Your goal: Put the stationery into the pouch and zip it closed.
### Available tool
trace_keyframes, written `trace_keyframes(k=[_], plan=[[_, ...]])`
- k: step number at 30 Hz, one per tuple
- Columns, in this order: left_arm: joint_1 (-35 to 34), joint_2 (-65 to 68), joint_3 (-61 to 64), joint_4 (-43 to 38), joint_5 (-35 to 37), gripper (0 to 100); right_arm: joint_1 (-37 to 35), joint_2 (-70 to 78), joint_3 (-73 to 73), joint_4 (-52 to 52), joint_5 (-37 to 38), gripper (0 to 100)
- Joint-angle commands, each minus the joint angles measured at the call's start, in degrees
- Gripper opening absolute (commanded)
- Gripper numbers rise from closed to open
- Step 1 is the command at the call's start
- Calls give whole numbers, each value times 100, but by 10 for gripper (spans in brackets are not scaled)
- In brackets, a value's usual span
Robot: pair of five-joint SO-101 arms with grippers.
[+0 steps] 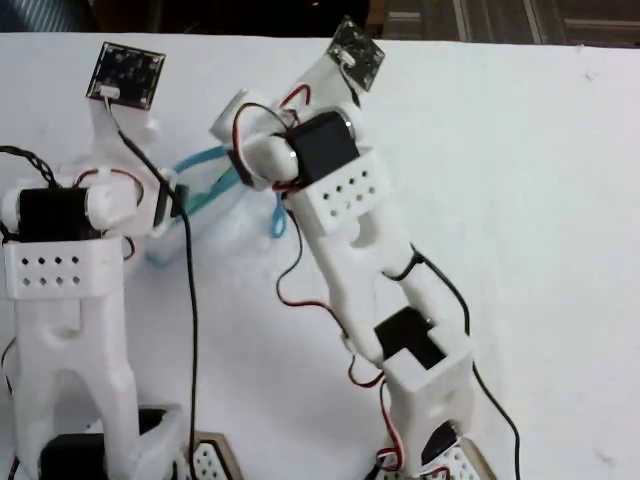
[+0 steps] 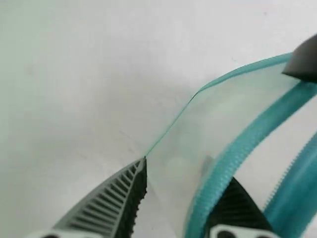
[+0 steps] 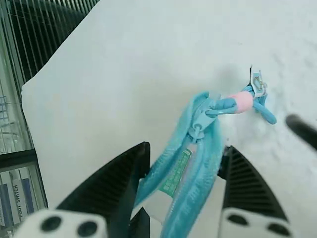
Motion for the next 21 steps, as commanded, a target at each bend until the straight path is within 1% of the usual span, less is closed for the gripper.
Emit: trace_keyframes(k=[1,3,4,7,10,12,15,18,21], plan=[[-75,-13,-26,-35,-35,199,22,-242,9,-171,-18,131],[-75,-31,-26,0,-35,199,31,-233,9,-347,114,36],[-75,-31,-44,62,-35,201,31,-224,18,-435,132,17],[-66,-31,-44,132,-53,203,31,-119,18,-637,79,17],[-75,-40,-79,264,-70,212,40,75,18,-620,79,17],[-75,-40,-255,536,-220,273,40,224,9,-620,88,17],[-57,-40,-721,1020,-659,383,31,435,-9,-620,97,16],[-75,-40,-1363,1398,-1099,382,31,646,-44,-655,97,16],[-84,-48,-2075,1582,-1292,382,40,778,-44,-664,97,16]])
